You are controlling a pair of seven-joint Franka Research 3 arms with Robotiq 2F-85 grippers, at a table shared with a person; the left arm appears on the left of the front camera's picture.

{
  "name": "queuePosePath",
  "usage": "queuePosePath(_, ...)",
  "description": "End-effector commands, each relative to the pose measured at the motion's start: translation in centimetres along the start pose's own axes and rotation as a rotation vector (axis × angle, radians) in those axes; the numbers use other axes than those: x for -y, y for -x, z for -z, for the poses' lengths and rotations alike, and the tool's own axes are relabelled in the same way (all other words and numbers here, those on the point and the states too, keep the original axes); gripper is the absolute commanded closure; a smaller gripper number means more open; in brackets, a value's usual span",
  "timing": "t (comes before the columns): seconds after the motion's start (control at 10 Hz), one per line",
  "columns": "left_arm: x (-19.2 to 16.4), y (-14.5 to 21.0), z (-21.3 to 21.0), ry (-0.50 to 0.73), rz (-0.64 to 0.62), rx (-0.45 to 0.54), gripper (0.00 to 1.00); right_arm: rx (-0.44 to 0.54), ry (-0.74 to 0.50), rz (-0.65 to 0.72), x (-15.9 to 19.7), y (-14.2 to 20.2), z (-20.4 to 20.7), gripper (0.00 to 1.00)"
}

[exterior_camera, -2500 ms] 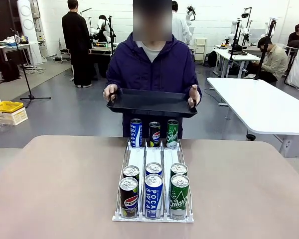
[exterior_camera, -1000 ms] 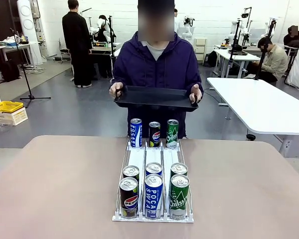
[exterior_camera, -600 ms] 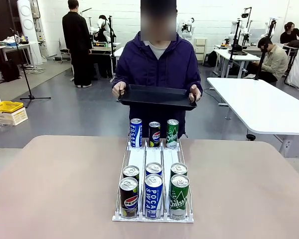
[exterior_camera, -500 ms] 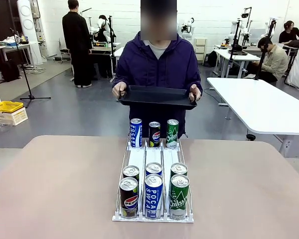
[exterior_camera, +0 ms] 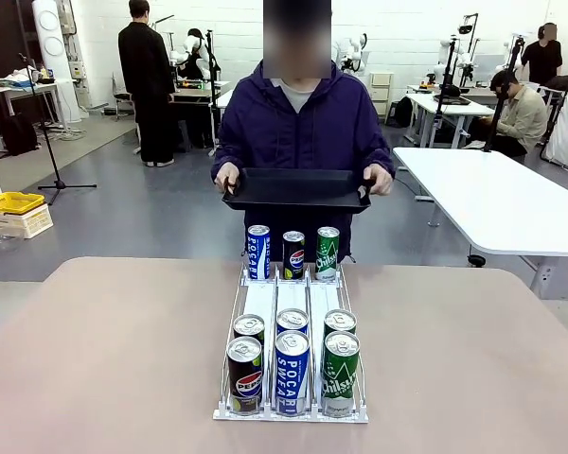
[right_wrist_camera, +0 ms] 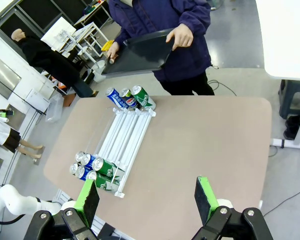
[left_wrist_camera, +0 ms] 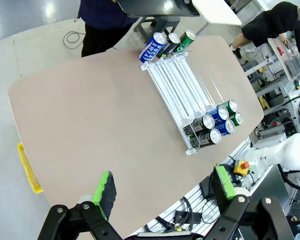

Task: Retrieve and hand over the desired beverage to the person.
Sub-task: Pick up a can of the same type that the person held from the Automatic Can Dispenser.

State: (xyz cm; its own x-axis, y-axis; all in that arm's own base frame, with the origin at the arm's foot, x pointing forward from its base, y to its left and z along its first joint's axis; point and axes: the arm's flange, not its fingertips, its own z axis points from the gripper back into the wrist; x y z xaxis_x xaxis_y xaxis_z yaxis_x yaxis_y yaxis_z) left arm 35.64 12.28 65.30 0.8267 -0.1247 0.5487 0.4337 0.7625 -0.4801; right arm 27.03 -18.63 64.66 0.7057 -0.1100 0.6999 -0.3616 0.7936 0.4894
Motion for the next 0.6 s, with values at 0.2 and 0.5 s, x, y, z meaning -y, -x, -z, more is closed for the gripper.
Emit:
queuePosePath(0.2, -0.11, -0.17, -0.18, 0.011, 0.014, -0.001, 0.0, 0.012, -0.027, -0.013, 0.06, -0.3, 0.0, 0.0)
queuePosePath(0.5, -0.11, -0.17, -0.18, 0.011, 0.014, -0.001, 0.0, 0.012, -0.027, -0.013, 0.06, -0.3, 0.0, 0.0)
